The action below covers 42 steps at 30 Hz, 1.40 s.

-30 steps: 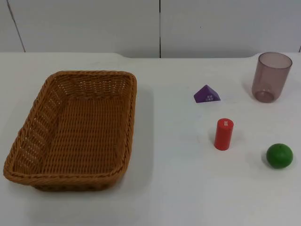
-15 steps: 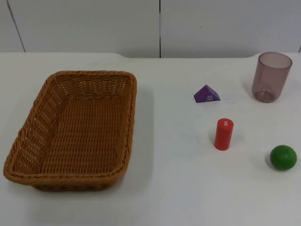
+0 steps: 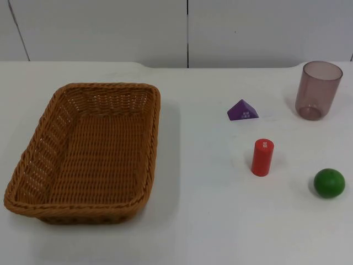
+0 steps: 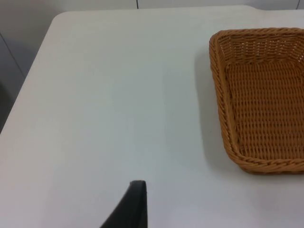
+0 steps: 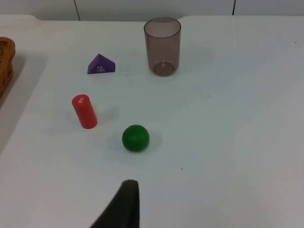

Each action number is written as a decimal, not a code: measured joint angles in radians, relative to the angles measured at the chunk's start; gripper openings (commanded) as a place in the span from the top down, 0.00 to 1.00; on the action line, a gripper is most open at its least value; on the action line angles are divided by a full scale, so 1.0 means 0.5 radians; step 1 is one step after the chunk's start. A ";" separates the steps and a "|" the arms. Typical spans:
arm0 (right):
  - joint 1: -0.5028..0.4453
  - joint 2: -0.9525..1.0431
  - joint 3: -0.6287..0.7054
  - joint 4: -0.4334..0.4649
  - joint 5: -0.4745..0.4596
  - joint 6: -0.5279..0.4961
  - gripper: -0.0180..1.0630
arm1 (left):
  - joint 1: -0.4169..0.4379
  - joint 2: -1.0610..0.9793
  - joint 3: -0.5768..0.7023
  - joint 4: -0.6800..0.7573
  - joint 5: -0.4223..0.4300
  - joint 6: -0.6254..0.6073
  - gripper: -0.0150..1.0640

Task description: Pick up the basket with the left hand and place the triangular block into the basket with the right hand.

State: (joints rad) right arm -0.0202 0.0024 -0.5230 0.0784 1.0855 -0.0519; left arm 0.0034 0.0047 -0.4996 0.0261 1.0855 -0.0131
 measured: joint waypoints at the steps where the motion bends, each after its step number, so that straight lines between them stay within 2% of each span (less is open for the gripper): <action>1: 0.000 0.000 0.000 0.000 0.000 0.000 0.01 | 0.000 0.000 0.000 0.000 0.000 0.000 0.01; 15: 0.000 0.000 0.000 0.000 0.000 0.000 0.01 | 0.000 0.000 0.000 0.144 0.000 0.000 0.01; 27: 0.000 0.000 0.000 0.004 -0.004 0.017 0.01 | 0.000 0.000 0.000 0.001 -0.013 -0.005 0.01; 31: 0.000 0.000 -0.073 0.007 -0.021 0.042 0.01 | 0.000 0.001 -0.112 0.015 -0.159 -0.155 0.01; 33: 0.000 0.002 -0.119 -0.011 -0.032 0.068 0.01 | 0.000 0.022 -0.144 0.047 -0.180 -0.190 0.01; 38: 0.000 0.294 -0.326 -0.052 -0.138 0.115 0.01 | 0.000 0.338 -0.215 0.094 -0.415 -0.252 0.01; 39: 0.000 0.294 -0.326 -0.052 -0.138 0.115 0.01 | 0.000 0.338 -0.215 0.094 -0.415 -0.252 0.01; 42: 0.000 0.523 -0.444 -0.052 -0.273 0.119 0.01 | 0.000 0.589 -0.233 0.097 -0.640 -0.269 0.01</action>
State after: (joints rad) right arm -0.0202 0.2641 -0.7449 0.0524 0.9491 0.0076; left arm 0.0034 0.2994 -0.6160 0.0749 0.7657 -0.1474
